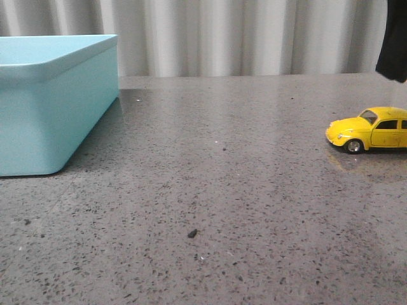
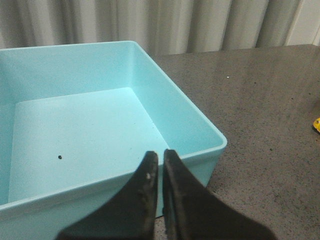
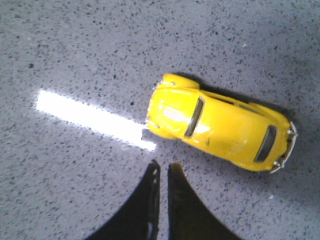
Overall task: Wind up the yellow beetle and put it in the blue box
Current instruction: 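Move the right gripper down onto the roof of the yellow toy car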
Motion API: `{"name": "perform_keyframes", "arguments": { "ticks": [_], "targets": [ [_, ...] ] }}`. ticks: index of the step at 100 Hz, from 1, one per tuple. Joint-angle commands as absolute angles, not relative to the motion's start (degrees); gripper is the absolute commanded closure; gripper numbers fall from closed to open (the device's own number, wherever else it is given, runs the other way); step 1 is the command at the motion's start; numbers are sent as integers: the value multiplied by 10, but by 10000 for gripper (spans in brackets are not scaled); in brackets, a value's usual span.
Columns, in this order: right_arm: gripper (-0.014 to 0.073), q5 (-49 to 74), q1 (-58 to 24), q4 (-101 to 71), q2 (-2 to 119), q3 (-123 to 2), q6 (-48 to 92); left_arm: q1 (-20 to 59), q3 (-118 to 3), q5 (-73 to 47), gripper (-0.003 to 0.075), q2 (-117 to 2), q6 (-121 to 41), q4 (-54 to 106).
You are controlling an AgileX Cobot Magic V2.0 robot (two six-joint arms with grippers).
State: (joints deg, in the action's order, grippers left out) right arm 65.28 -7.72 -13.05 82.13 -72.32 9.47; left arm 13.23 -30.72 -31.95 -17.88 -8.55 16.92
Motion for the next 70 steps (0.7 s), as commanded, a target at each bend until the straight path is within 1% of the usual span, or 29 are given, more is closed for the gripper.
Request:
{"name": "perform_keyframes", "arguments": {
  "ticks": [1, 14, 70],
  "targets": [
    [633, 625, -77, -123, 816, -742, 92, 137, -325, -280, 741, -188, -87, 177],
    [634, 620, -77, -89, 827, -742, 76, 137, -325, -286, 741, -188, -87, 177],
    [634, 614, -77, -85, 875, -742, 76, 137, -315, -290, 741, -188, -87, 177]
  ]
}}
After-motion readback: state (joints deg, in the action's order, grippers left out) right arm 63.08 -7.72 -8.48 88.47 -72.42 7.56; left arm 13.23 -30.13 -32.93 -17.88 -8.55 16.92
